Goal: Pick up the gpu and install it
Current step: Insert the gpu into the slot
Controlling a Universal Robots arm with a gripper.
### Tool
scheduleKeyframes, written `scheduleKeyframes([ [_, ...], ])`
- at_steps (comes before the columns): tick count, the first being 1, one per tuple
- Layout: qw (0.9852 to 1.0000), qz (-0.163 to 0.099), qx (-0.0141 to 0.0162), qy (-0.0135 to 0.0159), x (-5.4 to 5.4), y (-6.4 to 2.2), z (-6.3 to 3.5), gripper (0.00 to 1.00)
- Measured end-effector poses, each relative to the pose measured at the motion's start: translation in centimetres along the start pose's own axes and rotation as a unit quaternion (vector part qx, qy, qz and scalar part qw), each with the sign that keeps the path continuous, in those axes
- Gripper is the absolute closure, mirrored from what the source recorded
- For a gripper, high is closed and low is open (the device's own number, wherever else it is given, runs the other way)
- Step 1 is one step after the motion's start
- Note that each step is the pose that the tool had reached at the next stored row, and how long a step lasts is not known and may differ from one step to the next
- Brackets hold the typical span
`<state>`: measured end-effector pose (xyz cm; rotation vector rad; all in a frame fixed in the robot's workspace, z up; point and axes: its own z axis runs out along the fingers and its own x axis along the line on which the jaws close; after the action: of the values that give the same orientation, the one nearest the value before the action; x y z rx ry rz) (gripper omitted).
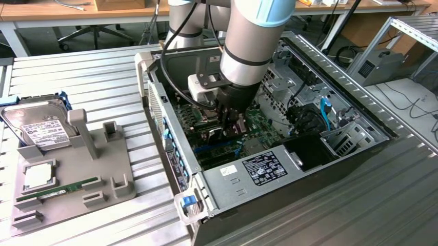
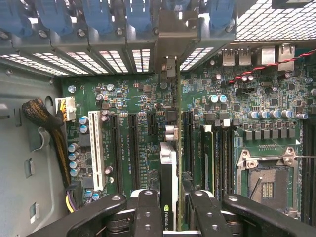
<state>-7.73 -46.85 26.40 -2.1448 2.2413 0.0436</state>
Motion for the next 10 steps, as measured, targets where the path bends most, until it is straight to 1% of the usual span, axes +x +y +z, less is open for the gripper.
scheduleKeyframes([
  [5, 1.0000, 0.000, -0.0001, 0.0002, 0.01, 0.02, 0.12, 0.73],
  [6, 1.0000, 0.000, -0.0001, -0.0002, 0.01, 0.02, 0.13, 0.73],
  [7, 1.0000, 0.000, -0.0002, -0.0018, 0.01, 0.02, 0.13, 0.73],
  [8, 1.0000, 0.000, -0.0002, -0.0040, 0.01, 0.02, 0.14, 0.73],
  [10, 1.0000, 0.000, -0.0004, -0.0064, 0.01, 0.02, 0.13, 0.73],
])
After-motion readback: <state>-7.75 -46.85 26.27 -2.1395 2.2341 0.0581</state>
